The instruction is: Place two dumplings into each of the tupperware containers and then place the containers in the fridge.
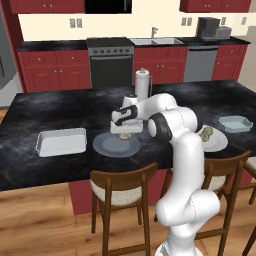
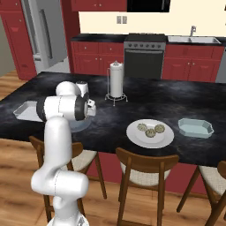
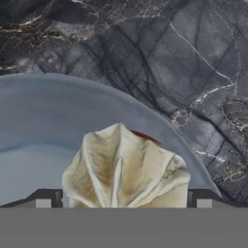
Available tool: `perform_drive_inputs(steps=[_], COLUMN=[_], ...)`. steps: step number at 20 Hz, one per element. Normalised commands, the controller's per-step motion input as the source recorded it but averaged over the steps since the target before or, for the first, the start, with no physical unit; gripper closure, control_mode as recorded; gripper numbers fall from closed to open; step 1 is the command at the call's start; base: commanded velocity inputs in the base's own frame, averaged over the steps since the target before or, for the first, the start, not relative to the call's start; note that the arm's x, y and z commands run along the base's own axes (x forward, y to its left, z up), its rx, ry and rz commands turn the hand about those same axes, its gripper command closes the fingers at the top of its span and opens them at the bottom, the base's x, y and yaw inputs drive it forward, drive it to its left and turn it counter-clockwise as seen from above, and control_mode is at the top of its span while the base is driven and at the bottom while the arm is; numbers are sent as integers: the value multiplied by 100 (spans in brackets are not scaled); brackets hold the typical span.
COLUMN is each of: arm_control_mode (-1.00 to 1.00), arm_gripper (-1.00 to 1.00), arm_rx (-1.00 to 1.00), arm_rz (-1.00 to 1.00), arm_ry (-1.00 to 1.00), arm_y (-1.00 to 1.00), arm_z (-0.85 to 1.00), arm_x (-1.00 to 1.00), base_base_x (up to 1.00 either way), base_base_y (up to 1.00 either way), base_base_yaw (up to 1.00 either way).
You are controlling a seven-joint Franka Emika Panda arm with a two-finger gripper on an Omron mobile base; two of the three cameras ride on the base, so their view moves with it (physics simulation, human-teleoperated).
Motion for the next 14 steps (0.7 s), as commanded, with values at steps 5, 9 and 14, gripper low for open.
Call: perform_drive_inputs(steps=[5,9,14], arm_control_mode=[-100,-100,-100], arm_gripper=[100,100,100], arm_rx=[0,-2,-7], arm_rz=[0,0,0], arm_ry=[0,-1,-3], arm_y=[0,16,79], arm_z=[0,14,61], arm_x=[1,-11,-21], base_base_x=[0,0,0], base_base_y=[0,0,0], base_base_yaw=[0,0,0])
